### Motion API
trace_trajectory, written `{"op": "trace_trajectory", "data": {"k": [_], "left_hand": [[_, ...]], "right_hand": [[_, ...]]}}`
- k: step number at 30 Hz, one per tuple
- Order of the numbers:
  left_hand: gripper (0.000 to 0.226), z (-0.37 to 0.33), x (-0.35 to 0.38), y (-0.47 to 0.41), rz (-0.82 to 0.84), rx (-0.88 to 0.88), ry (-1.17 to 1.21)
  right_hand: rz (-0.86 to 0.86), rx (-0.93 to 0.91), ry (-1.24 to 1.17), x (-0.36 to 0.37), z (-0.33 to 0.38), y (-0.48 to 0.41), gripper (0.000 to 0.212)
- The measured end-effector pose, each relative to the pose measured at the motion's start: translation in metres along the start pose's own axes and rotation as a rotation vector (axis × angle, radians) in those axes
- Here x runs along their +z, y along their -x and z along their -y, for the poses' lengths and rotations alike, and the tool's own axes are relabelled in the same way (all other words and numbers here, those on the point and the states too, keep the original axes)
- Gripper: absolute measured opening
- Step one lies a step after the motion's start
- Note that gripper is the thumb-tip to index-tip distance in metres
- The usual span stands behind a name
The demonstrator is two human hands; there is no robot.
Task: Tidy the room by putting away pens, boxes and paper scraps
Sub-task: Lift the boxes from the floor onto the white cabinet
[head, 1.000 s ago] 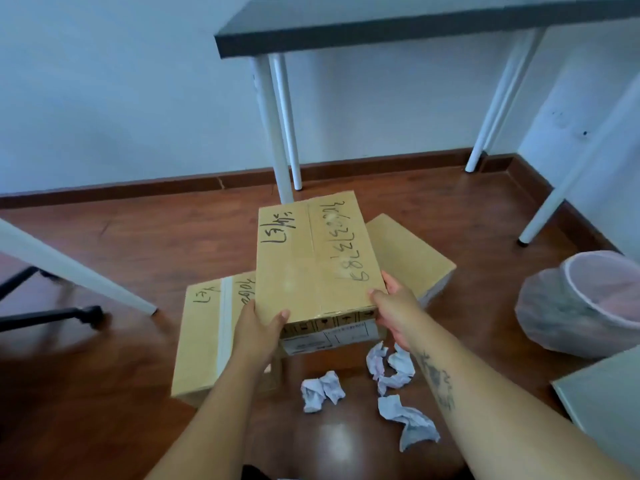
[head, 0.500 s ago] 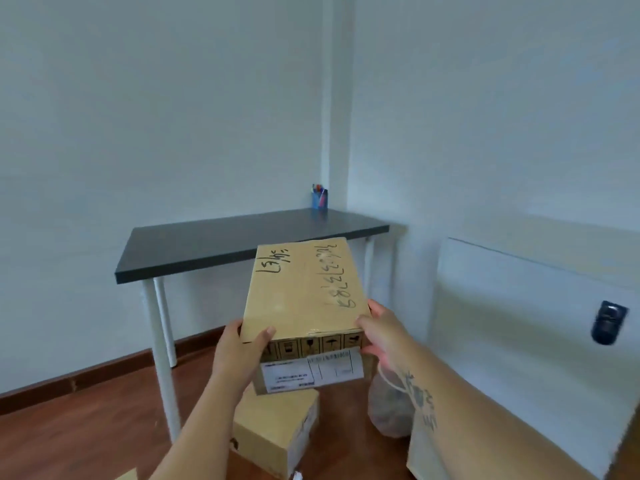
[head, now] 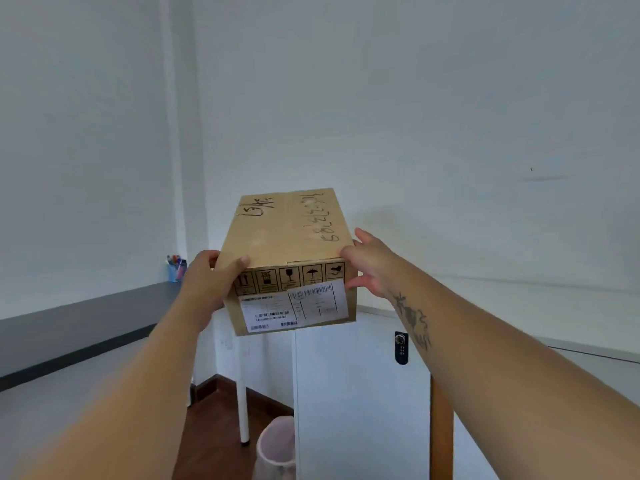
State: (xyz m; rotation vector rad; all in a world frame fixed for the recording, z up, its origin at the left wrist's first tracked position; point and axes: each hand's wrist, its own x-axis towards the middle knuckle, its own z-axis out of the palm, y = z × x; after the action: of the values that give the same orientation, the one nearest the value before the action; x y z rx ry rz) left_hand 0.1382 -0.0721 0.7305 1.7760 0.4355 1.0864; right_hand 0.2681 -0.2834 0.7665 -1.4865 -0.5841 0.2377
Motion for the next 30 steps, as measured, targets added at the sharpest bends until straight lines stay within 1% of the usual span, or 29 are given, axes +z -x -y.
{"op": "trace_trajectory", "data": {"k": [1,2,4,5,8,10,12,14,16,21,22,25,30], "left_hand": [[0.046,-0.005,0.013,-0.006,0.024,0.011,-0.004],[0.046,-0.008,0.027,-0.013,0.053,0.017,-0.006],[0.047,-0.012,0.057,-0.019,0.130,0.024,0.002],[0.047,-0.010,0.073,-0.022,0.174,0.020,0.010],[0.047,0.001,0.119,-0.027,0.269,-0.009,0.032],[0.053,0.008,0.142,-0.033,0.252,-0.010,0.079],[0.059,0.009,0.159,-0.045,0.210,0.018,0.103],[0.051,0.011,0.174,-0.066,0.211,0.065,0.097],[0.042,0.015,0.189,-0.086,0.222,0.097,0.067],[0.039,0.042,0.225,-0.138,0.236,0.111,0.070],[0.039,0.046,0.232,-0.147,0.247,0.115,0.080],[0.034,0.058,0.251,-0.171,0.259,0.125,0.116],[0.033,0.073,0.276,-0.203,0.285,0.141,0.130]], "right_hand": [[-0.027,-0.006,0.008,-0.014,0.004,-0.002,0.073],[-0.054,-0.009,0.014,-0.026,0.005,-0.002,0.076],[-0.112,0.000,0.033,-0.053,0.004,-0.003,0.075],[-0.140,0.007,0.051,-0.066,0.000,-0.002,0.071],[-0.202,0.018,0.110,-0.098,-0.013,-0.005,0.050],[-0.210,-0.001,0.172,-0.109,-0.020,-0.010,0.050],[-0.241,-0.053,0.360,-0.116,-0.024,-0.024,0.054],[-0.284,-0.113,0.568,-0.119,-0.028,-0.042,0.053],[-0.319,-0.157,0.692,-0.123,-0.034,-0.061,0.050],[-0.391,-0.254,0.792,-0.125,-0.063,-0.115,0.047],[-0.405,-0.275,0.818,-0.124,-0.070,-0.126,0.048],[-0.440,-0.308,0.883,-0.123,-0.085,-0.151,0.061],[-0.466,-0.312,0.895,-0.123,-0.095,-0.187,0.063]]}}
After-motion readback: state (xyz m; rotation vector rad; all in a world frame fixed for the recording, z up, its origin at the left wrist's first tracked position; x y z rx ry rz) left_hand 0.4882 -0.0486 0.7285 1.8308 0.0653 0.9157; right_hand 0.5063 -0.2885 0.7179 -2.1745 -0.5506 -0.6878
